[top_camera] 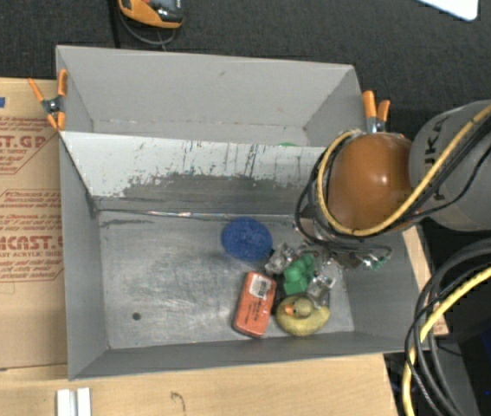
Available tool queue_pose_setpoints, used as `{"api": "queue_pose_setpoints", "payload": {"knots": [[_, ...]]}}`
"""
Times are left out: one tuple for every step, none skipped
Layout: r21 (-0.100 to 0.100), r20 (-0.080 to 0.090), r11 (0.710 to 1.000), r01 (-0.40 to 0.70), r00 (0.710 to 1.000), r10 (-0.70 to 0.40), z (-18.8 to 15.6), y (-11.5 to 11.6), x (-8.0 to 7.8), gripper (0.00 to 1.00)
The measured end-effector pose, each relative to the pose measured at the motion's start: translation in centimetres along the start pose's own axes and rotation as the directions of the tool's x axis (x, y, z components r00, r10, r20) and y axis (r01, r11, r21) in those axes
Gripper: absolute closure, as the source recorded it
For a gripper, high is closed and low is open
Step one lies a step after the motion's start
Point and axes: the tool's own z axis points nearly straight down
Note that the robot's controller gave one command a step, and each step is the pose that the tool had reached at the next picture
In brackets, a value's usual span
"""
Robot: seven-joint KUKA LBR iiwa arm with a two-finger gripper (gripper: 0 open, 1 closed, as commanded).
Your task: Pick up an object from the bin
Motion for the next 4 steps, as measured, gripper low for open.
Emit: {"api": "queue_pose_setpoints", "payload": {"knots": [[-0.001,-0.001,1.000,0.000,1.000,0.000,-0.19,-0.04,-0.02,1.00],[-0.003,-0.001,1.000,-0.001,1.000,0.001,-0.51,-0.05,-0.07,1.00],[-0.008,-0.004,1.000,-0.001,1.000,0.001,-0.74,0.05,-0.07,1.00],[-0.011,-0.005,1.000,-0.001,1.000,0.001,-0.85,0.10,-0.09,1.00]]}}
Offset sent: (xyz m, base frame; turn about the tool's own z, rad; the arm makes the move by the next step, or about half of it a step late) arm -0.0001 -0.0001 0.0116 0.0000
